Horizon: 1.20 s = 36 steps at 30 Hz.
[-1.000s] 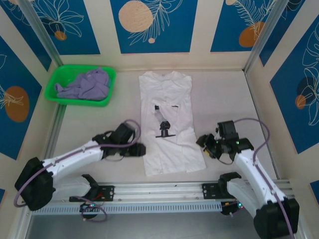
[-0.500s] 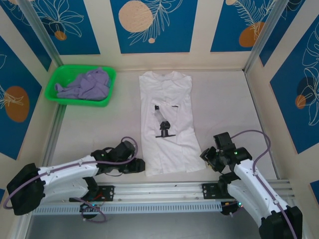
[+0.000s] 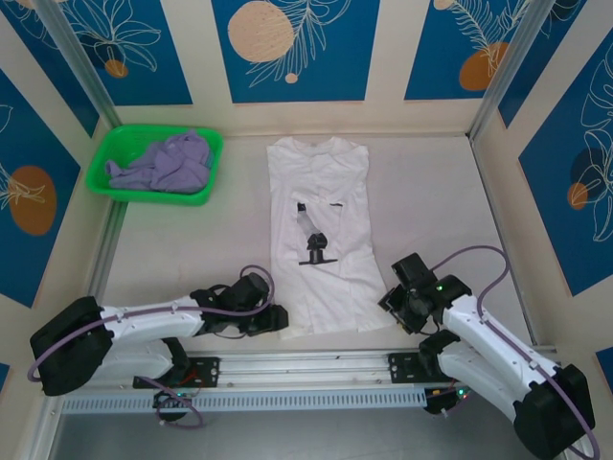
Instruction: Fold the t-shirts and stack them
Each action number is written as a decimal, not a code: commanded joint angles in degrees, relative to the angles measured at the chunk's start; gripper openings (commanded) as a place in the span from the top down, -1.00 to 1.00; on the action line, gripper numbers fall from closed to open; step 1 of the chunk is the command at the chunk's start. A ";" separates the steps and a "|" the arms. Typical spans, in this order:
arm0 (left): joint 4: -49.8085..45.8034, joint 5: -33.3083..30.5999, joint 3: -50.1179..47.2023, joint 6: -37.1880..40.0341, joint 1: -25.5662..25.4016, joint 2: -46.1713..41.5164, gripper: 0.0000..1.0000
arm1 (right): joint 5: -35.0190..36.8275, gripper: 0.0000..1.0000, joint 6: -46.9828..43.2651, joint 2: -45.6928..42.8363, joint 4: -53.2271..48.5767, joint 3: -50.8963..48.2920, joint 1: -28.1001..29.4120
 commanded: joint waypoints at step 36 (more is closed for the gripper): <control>0.29 -1.85 1.12 -0.03 -0.55 2.95 1.00 | 4.77 1.00 13.18 -1.68 5.62 -6.30 7.55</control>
